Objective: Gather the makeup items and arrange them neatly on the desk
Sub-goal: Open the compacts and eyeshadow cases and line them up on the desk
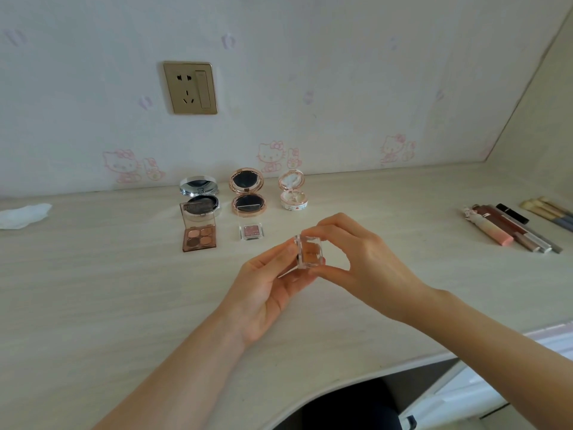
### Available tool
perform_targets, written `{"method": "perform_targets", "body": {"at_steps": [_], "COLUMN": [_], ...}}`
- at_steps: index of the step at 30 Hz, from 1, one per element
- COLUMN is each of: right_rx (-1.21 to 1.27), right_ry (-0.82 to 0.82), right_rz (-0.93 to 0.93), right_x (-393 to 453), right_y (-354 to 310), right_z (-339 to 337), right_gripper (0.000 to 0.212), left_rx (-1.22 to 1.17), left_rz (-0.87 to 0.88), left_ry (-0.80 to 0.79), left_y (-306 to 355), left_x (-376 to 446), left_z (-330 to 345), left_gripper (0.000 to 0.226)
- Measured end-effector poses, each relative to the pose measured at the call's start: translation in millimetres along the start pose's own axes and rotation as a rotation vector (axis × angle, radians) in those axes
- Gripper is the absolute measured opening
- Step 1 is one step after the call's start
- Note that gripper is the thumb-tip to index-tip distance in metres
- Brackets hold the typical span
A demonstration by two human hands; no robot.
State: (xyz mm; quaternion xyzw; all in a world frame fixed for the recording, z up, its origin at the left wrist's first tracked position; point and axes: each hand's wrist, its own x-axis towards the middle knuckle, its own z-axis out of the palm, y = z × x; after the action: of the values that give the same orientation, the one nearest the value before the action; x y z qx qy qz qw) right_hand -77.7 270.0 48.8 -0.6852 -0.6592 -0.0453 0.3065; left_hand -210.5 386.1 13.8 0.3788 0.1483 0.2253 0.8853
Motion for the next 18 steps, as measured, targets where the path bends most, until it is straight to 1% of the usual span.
{"method": "perform_targets", "body": {"at_steps": [1,2,4,5,6,7,8,10,12,15,18], "right_rx": [0.027,0.083,0.267,0.403,0.558,0.7,0.802,0.901,0.948,1.057,1.143], "right_ry": [-0.022,-0.039,-0.066,-0.086,-0.112,-0.142,-0.178,-0.243,-0.276,-0.306,-0.307], "right_rz": [0.045,0.138,0.423,0.569,0.695,0.788,0.834,0.827,0.805,0.83,0.824], "right_x": [1,3,9,11,12,14,15,15,16,18,18], "right_y": [1,0,-2,-3,-1,0,0,1,1,3,6], "right_z": [1,1,0,0,-1,-3,-4,-7,-7,-9,-9], "right_gripper": [0.051,0.056,0.064,0.062,0.055,0.049,0.046,0.046,0.043,0.038,0.034], "left_rx": [0.002,0.011,0.051,0.097,0.162,0.242,0.33,0.491,0.578,0.604,0.541], "left_rz": [0.013,0.033,0.099,0.143,0.187,0.226,0.261,0.337,0.405,0.438,0.397], "left_ry": [0.008,0.025,0.076,0.101,0.121,0.136,0.141,0.107,0.068,0.053,0.046], "left_y": [0,-1,-2,-2,-3,-3,-4,-6,-7,-7,-8], "left_x": [0,0,1,2,1,1,1,-1,-1,-1,-1], "left_z": [-1,-1,-2,-2,-2,-2,-2,-2,-2,-2,-1], "left_gripper": [0.035,0.037,0.043,0.046,0.048,0.048,0.045,0.039,0.039,0.042,0.044]}}
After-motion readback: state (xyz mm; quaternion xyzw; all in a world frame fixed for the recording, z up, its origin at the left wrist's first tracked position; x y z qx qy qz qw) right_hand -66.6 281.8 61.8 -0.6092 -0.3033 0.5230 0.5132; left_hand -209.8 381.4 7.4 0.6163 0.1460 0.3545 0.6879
